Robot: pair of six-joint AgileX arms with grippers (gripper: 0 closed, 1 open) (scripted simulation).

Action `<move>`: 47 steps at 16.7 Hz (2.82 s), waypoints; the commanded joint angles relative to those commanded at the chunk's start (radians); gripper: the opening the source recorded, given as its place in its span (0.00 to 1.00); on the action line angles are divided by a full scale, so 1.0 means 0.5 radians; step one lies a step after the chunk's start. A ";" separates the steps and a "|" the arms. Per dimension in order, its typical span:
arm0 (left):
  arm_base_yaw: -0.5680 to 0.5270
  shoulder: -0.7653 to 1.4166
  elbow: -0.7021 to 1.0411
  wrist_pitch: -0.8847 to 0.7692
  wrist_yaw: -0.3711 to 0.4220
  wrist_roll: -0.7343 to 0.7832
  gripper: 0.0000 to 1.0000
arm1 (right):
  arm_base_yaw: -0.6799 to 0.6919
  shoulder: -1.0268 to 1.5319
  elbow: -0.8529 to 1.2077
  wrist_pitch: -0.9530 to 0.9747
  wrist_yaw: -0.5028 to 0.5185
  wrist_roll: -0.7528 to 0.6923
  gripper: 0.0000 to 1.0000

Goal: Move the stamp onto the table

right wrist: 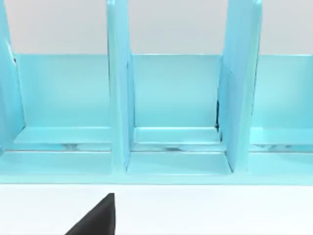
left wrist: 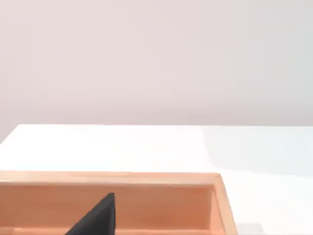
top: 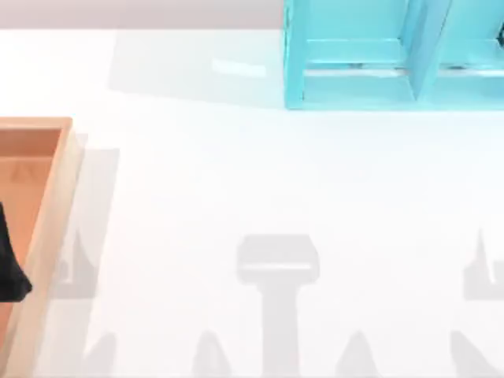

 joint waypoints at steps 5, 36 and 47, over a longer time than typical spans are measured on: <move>0.035 0.130 0.129 -0.128 -0.001 0.036 1.00 | 0.000 0.000 0.000 0.000 0.000 0.000 1.00; 0.660 3.248 2.562 -2.471 -0.007 0.701 1.00 | 0.000 0.000 0.000 0.000 0.000 0.000 1.00; 0.674 3.388 2.066 -1.819 -0.007 0.718 1.00 | 0.000 0.000 0.000 0.000 0.000 0.000 1.00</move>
